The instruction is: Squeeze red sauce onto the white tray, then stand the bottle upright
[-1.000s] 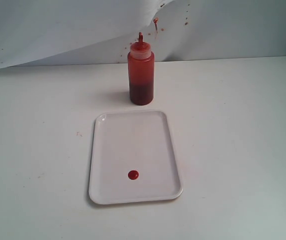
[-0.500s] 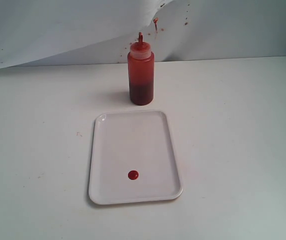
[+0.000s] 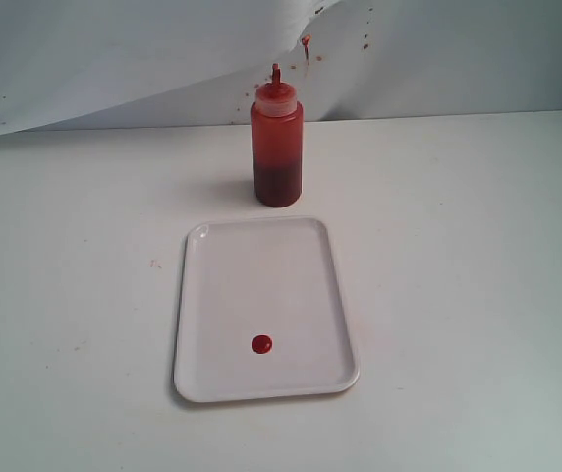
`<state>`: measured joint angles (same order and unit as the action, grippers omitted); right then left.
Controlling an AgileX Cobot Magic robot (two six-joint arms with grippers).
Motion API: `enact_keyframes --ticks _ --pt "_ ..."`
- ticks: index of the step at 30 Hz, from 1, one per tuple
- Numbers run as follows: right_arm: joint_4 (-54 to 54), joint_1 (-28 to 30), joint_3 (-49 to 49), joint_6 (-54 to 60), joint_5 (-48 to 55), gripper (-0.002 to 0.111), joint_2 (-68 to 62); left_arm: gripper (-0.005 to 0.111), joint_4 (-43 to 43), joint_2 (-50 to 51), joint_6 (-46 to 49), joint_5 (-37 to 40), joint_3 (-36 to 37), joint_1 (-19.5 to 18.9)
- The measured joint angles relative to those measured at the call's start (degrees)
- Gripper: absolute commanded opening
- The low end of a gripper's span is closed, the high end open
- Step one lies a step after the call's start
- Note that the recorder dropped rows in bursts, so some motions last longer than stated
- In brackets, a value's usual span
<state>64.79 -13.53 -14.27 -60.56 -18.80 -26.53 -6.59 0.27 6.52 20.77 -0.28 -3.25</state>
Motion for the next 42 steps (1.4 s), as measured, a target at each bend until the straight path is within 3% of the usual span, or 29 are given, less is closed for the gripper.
enact_keyframes --ticks 15,42 --pt "0.0 0.0 0.0 0.0 0.0 0.0 0.0 0.0 1.1 0.0 5.4 0.0 0.0 0.0" --pt "0.0 0.0 0.0 0.0 0.0 0.0 0.0 0.0 1.1 0.0 5.6 0.0 0.0 0.0"
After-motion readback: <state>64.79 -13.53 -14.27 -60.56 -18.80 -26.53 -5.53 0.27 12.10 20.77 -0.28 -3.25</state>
